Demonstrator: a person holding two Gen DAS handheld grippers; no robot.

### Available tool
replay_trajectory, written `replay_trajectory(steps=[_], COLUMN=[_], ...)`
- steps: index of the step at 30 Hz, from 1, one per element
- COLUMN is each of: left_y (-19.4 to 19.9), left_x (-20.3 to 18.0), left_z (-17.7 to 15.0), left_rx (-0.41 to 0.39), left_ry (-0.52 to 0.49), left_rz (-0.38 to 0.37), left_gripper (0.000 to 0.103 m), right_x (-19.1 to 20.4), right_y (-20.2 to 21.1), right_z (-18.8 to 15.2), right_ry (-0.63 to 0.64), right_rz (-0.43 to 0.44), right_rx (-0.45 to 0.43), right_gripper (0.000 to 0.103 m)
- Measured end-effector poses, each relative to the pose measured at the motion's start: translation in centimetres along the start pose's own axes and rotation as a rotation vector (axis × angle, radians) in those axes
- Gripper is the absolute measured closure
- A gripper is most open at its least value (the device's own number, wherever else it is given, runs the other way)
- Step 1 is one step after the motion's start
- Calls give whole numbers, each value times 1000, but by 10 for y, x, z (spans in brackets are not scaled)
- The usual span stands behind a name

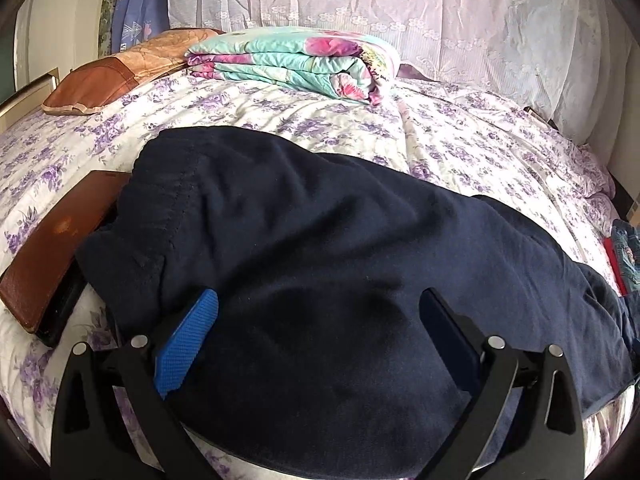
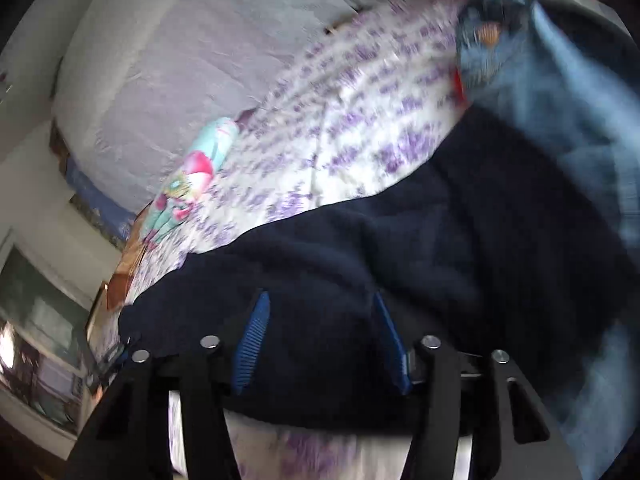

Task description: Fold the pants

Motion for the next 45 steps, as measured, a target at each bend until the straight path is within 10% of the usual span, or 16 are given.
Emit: replay_trajectory(steps=[7,22,29,34,38,45], left_y=[3,38,53,21,24,72], left_x=[1,-25,-153,-200,-178,-77], left_z=[1,-9,-46,-92,-80,-53], left_rx=[-19,-79,-5,94,117,-37], left_ry=[17,13,-279,-488,-331,-114], left_rz=[-16,-76,-266,-205,-304,-225], left_gripper=[5,5,5,4,5,5], right_x=[-31,-70,-73,-71,-80,17], right_y=[75,52,41,31,32,28], right_z=[-45,-32,-21,-17,-15,23], right_ry=[-68,-421,-419,-324,-295,94], right_rz=[-55,-38,-72,-137,-170,-172], right_rx=[22,-113,-154,-204,-235,-347], right_gripper=[47,47,47,50,88,90])
Point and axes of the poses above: each gripper's, at about its wrist camera, not at the fingertips, and y roughly against the way its jaws point, x to its left, z to its top, the point moved 9 cm from there along -y, roughly the way its jaws point, and after that the axes turned 5 degrees about -x, right-handed, at the moved point
